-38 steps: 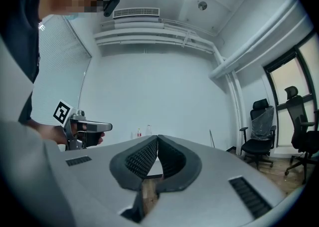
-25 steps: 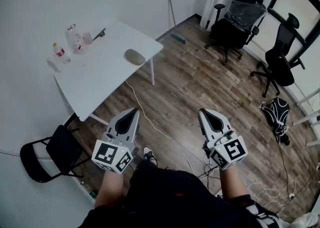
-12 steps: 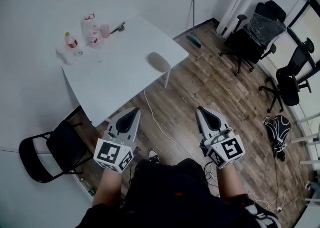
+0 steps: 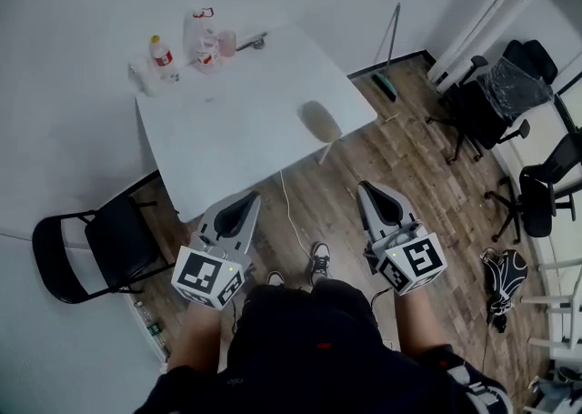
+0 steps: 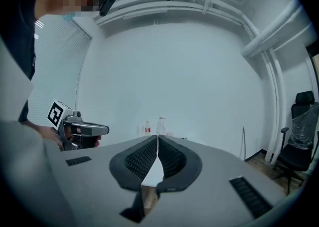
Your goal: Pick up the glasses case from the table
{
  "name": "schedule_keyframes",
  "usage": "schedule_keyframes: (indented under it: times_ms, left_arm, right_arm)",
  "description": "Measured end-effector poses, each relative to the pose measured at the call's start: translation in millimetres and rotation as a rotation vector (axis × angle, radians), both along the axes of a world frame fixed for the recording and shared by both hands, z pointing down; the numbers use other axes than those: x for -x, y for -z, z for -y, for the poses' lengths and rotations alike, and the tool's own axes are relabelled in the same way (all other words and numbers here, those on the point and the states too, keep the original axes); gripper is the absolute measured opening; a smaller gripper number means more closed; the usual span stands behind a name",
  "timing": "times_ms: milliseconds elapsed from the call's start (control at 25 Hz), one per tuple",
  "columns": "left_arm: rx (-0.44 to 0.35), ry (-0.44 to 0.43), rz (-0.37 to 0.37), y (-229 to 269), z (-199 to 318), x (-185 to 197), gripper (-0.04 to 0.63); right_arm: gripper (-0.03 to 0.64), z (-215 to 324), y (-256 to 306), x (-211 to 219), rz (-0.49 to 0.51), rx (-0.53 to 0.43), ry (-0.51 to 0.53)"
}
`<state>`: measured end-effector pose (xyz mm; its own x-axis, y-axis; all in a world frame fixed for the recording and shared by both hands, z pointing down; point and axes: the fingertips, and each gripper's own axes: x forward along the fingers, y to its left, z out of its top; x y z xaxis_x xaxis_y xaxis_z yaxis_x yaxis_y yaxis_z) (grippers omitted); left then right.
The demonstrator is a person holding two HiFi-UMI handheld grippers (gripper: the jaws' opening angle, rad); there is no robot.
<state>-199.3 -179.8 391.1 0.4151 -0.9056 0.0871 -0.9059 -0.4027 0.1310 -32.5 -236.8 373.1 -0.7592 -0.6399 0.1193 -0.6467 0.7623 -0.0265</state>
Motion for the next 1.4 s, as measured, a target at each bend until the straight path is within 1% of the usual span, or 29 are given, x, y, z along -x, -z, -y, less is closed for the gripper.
schedule_keyframes:
  times_ms: [200, 280, 360, 480, 640, 760, 800, 840, 880, 920, 960, 1040, 1120, 1160, 1400]
  left_arm:
    - [0.017, 0.081, 0.003, 1.1, 35.2, -1.6, 0.023]
    - [0.013, 0.121, -0.006, 4.0, 56.2, -4.9, 0.023]
    - [0.001, 0.171, -0.03, 7.0, 78.6, -7.3, 0.023]
    - [0.006, 0.24, -0.066, 5.0, 105.4, -11.2, 0.023]
    - [0.052, 0.298, -0.047, -8.5, 123.3, -16.5, 0.023]
    - [0.074, 0.323, -0.032, -16.4, 127.6, -14.6, 0.023]
    - [0.08, 0.329, -0.031, -19.3, 127.1, -11.0, 0.023]
    - [0.087, 0.335, -0.034, -22.2, 125.5, -6.4, 0.023]
    - [0.093, 0.34, -0.038, -25.0, 123.4, -1.4, 0.023]
    - [0.099, 0.344, -0.039, -27.7, 121.4, 3.2, 0.023]
    - [0.106, 0.345, -0.032, -30.5, 120.1, 7.2, 0.023]
    - [0.12, 0.343, 0.01, -35.1, 118.9, 13.9, 0.023]
    - [0.13, 0.344, 0.046, -37.2, 117.1, 20.1, 0.023]
    - [0.133, 0.347, 0.049, -37.8, 115.8, 23.3, 0.023]
    - [0.173, 0.391, 0.025, -54.4, 109.1, 43.7, 0.023]
  right_arm:
    - [0.021, 50.9, -8.4, 5.4, 0.008, 0.019, 0.087]
    - [0.021, 76.9, -12.5, 1.4, 0.007, 0.031, 0.116]
    - [0.021, 104.4, -21.1, -5.7, -0.001, 0.053, 0.147]
    - [0.023, 141.7, -44.5, -13.6, -0.043, 0.096, 0.202]
    - [0.023, 180.5, -75.9, -11.9, -0.112, 0.141, 0.248]
    - [0.026, 205.0, -96.3, 0.4, -0.151, 0.164, 0.269]
    - [0.044, 211.6, -105.3, 7.6, -0.17, 0.174, 0.274]
    - [0.093, 217.0, -115.7, 15.7, -0.194, 0.186, 0.279]
    - [0.157, 221.8, -126.8, 23.8, -0.221, 0.198, 0.283]
    - [0.202, 227.1, -137.9, 31.1, -0.252, 0.205, 0.285]
    - [0.226, 233.4, -148.7, 37.4, -0.284, 0.209, 0.283]
    - [0.273, 248.1, -170.3, 46.6, -0.341, 0.226, 0.268]
    - [0.304, 263.2, -189.0, 52.7, -0.373, 0.253, 0.242]
    - [0.307, 270.5, -196.3, 55.2, -0.384, 0.264, 0.225]
    - [0.322, 305.5, -243.6, 72.4, -0.459, 0.352, 0.157]
